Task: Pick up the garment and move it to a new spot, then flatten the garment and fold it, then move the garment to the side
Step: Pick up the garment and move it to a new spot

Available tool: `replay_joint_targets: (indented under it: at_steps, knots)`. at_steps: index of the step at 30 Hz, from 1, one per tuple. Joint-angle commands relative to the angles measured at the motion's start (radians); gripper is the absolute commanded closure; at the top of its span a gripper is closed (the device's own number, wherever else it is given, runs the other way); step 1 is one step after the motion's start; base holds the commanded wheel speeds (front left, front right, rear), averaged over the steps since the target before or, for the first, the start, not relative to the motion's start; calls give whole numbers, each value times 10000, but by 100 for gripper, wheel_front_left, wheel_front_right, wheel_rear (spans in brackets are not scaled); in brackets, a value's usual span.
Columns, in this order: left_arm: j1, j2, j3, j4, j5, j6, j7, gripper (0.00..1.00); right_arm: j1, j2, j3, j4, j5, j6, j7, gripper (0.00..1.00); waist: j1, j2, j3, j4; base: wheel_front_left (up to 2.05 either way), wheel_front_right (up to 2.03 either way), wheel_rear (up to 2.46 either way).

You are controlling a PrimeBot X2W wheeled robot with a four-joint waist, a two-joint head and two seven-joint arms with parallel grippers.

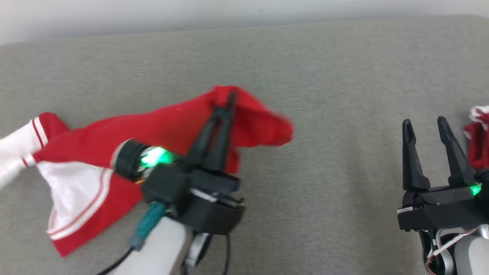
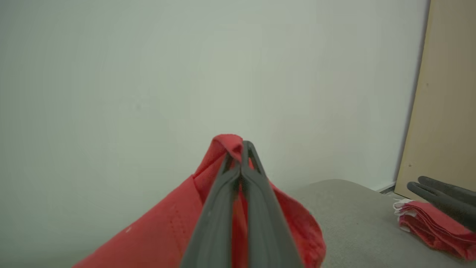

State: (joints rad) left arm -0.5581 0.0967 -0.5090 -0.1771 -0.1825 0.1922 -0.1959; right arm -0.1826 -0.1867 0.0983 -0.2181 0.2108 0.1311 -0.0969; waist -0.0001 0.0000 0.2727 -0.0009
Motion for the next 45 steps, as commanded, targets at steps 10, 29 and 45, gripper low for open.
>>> replay_joint_targets:
  at_steps: [10,29,45]
  knots:
    - [-1810,-391,-1701,1557,-117,-711,242,100,-335,439,20,466,213,-7,-623,0,1,0,1221,-2505,0,0,0]
    - [-4088,-447,-3910,5825,-2839,-148,-625,0,-915,614,345,1638,657,-7,-1419,0,1,0,2093,-3164,0,0,0]
    - [-2895,228,-2092,4173,-2336,835,-691,0,-458,131,328,1417,333,-7,-1126,0,1,0,904,-1676,0,0,0]
